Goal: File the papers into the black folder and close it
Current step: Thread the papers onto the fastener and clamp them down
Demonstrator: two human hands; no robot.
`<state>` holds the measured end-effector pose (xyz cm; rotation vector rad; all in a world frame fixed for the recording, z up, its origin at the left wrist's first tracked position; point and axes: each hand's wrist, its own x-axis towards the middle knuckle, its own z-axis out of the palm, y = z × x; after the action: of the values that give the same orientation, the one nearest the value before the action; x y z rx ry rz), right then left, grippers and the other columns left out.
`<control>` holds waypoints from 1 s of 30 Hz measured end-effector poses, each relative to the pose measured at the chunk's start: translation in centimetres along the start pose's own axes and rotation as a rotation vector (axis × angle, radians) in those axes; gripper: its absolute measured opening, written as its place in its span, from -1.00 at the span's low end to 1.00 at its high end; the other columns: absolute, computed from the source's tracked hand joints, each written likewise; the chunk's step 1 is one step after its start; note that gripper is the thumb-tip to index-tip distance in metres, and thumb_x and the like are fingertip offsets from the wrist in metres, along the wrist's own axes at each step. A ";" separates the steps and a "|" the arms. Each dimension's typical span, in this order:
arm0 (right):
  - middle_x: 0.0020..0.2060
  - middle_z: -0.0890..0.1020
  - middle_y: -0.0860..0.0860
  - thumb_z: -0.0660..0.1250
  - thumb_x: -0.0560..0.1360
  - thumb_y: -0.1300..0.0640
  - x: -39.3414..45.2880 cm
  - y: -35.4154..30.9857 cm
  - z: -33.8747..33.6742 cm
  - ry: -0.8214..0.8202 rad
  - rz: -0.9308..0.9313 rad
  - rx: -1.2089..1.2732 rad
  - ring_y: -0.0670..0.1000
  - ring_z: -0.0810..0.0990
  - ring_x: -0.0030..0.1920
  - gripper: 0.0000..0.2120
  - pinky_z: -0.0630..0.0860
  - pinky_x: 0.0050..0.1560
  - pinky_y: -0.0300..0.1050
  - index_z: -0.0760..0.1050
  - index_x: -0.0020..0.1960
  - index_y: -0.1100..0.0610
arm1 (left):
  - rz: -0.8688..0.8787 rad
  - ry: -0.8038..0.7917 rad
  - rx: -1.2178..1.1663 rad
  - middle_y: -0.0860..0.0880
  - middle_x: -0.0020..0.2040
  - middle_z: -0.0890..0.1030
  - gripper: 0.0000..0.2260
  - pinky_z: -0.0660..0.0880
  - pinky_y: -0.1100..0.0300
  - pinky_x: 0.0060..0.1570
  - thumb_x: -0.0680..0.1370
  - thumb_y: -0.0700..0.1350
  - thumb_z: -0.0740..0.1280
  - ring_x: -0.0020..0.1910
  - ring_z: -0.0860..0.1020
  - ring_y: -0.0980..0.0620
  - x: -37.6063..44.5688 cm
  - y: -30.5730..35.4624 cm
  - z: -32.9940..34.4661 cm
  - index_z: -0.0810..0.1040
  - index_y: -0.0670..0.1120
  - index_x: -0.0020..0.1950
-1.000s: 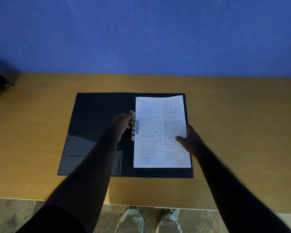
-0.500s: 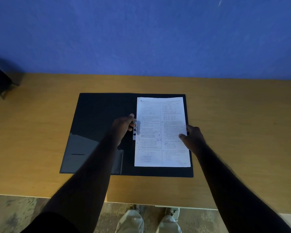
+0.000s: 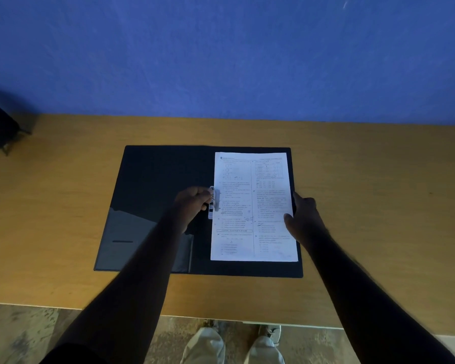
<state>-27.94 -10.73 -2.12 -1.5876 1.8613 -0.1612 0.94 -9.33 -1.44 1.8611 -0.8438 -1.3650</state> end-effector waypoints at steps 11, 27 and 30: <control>0.63 -0.15 0.00 0.32 0.53 -0.22 -3.1 -0.7 3.3 -0.212 -0.570 -0.537 0.12 -0.23 0.61 -0.17 -0.10 0.57 0.24 -0.02 0.63 -0.02 | -0.197 0.006 0.093 -0.08 -0.17 0.55 -0.74 0.34 0.19 -0.32 0.55 0.09 0.41 -0.35 0.39 0.05 -1.1 -1.3 -0.3 0.53 -0.09 -0.15; 0.58 -0.31 0.04 0.31 0.55 -0.18 -2.8 0.0 4.6 -0.269 -0.558 -0.610 0.13 -0.35 0.54 -0.12 -0.16 0.52 0.20 -0.18 0.63 -0.01 | -0.276 0.039 0.455 -0.05 -0.35 0.63 -0.62 0.40 0.18 -0.30 0.49 0.17 0.44 -0.41 0.52 0.02 -1.3 -2.4 0.2 0.58 -0.15 -0.25; 0.60 -0.28 0.05 0.31 0.56 -0.18 -2.9 0.1 4.7 -0.265 -0.560 -0.618 0.17 -0.28 0.59 -0.12 -0.12 0.54 0.21 -0.17 0.63 0.00 | -0.273 0.052 0.484 -0.04 -0.33 0.65 -0.65 0.43 0.17 -0.25 0.49 0.17 0.45 -0.37 0.56 0.01 -1.3 -2.2 0.2 0.58 -0.13 -0.20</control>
<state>-25.31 -6.57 -4.58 -2.3916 1.2777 0.4040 0.65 -7.05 -2.65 2.4471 -0.9849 -1.3458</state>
